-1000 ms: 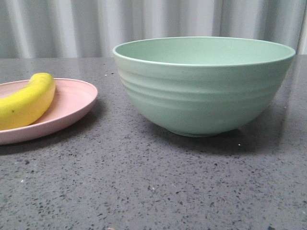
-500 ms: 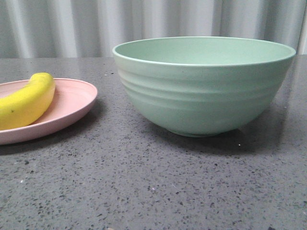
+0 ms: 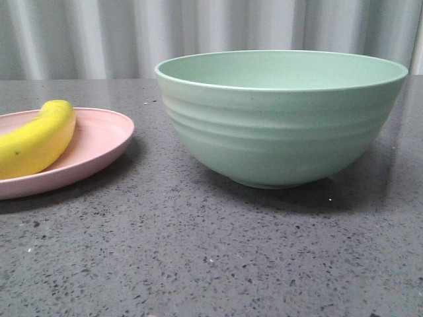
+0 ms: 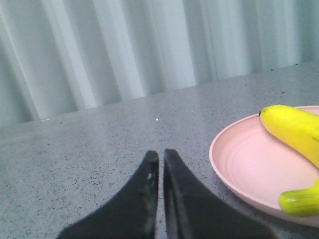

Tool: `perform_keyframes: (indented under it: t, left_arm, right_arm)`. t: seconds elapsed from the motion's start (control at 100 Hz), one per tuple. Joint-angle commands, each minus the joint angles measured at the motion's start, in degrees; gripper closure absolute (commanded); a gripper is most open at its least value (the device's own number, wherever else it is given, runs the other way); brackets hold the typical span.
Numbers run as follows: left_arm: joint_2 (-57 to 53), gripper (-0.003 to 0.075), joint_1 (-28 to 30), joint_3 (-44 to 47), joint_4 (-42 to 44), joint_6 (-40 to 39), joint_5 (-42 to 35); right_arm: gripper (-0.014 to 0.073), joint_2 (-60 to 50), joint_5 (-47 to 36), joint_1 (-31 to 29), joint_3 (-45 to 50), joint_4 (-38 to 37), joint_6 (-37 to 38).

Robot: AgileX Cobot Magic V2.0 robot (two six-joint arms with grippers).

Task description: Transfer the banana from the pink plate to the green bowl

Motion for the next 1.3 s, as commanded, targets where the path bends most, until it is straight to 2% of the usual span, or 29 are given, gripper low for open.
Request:
perform_keyframes:
  t: [0.0,0.08,0.25,0.39,0.47,0.84,0.94,1.01,1.08,1.13,1.18,1.23,1.29]
  left_arm:
    - [-1.65,0.0741,-0.38,-0.55,-1.20,-0.55,-5.12]
    - [-1.54,0.0741,-0.38,-1.44,-4.26,-0.55,-4.69]
    - [0.66,0.0741,-0.38,-4.78,-4.49,-0.55,-3.80]
    - [5.09,0.0741,-0.38,-9.13,-4.49,-0.55,-3.80]
    - [8.90,0.0741,-0.38,-12.12,-5.94,-0.55,-3.72]
    - [26.95,0.0740,-0.38,-21.26,-7.69,-0.55,-4.00]
    - [30.31,0.0732,-0.38,-22.28,-7.80,-0.55,-4.43]
    - [32.00,0.0661,-0.38,-22.69,-7.80,-0.55,-5.10]
    - [33.04,0.0507,-0.38,-22.77,-7.80,-0.55,-6.94]
    - [33.73,0.0366,-0.38,-22.77,-8.25,-0.88,-8.93]
    - [34.16,0.0274,-0.38,-22.77,-9.86,-1.02,-10.55]
    - [34.57,0.0228,-0.38,-22.77,-10.96,-1.02,-11.74]
    - [35.10,0.0227,-0.38,-23.08,-11.76,-1.47,-11.97]
  right_arm:
    - [0.0665,-1.26,-4.92,-0.25,1.14,0.30,-0.44]
    - [0.0665,-1.26,-4.92,-0.25,0.90,0.88,-0.44]
    - [0.0665,-1.26,-2.16,-0.14,-1.18,0.92,-0.44]
    - [0.0662,-0.93,-0.85,-0.14,-4.35,1.01,-0.44]
    - [0.0654,0.42,2.58,-0.14,-7.81,1.14,-0.44]
    - [0.0654,17.58,14.22,-0.14,-23.32,1.14,-0.44]
    - [0.0655,21.92,13.85,-0.14,-26.72,1.14,-0.44]
    - [0.0657,23.96,11.51,-0.14,-27.14,1.14,-0.44]
    - [0.0657,25.55,11.11,-0.14,-27.02,1.14,-0.44]
    - [0.0657,26.69,10.97,-0.14,-27.02,1.14,-0.44]
    - [0.0657,27.48,10.06,-0.14,-27.02,1.14,-0.44]
    - [0.0657,28.00,9.21,-0.14,-27.02,1.14,-0.44]
    - [0.0657,28.39,8.56,-0.14,-27.02,1.14,-0.44]
